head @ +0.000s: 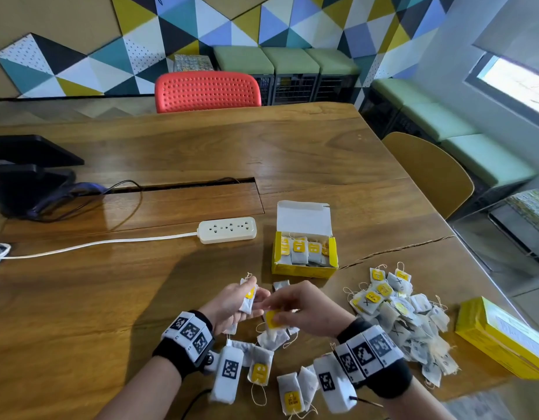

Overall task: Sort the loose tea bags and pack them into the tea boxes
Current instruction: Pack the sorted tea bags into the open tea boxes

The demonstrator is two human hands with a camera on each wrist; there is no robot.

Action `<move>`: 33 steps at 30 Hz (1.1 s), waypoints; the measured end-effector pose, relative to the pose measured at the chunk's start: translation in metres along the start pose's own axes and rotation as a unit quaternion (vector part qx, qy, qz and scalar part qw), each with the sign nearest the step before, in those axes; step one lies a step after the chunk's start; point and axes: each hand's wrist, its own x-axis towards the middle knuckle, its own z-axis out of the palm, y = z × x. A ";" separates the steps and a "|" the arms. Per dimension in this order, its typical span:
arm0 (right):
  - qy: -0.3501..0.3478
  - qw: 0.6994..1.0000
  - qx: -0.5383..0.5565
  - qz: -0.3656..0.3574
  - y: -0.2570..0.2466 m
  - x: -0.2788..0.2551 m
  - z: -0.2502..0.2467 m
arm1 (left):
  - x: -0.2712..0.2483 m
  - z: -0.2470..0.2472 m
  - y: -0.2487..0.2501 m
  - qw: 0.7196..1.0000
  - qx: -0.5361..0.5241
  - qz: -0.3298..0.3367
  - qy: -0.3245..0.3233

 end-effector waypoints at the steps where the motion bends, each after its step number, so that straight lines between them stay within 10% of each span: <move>1: -0.042 0.999 -0.025 -0.010 -0.005 0.002 -0.001 | -0.001 0.001 0.000 1.000 0.007 -0.006 -0.003; 4: -0.088 0.996 -0.024 -0.018 -0.016 0.010 -0.002 | -0.007 0.008 0.000 0.998 0.041 -0.018 -0.036; 10: 0.051 0.997 0.055 0.016 -0.012 0.026 -0.005 | -0.013 0.006 -0.002 0.994 -0.026 -0.016 -0.108; 16: -0.110 0.956 0.268 -0.041 -0.029 0.015 -0.013 | -0.009 0.010 -0.002 0.999 -0.014 0.003 -0.050; 24: 0.040 0.999 0.030 -0.017 -0.020 0.036 -0.010 | -0.018 0.011 -0.001 0.992 -0.059 -0.021 -0.109; 33: -0.034 0.980 0.194 -0.018 -0.032 0.030 -0.011 | -0.015 0.006 -0.005 0.991 -0.113 -0.013 -0.066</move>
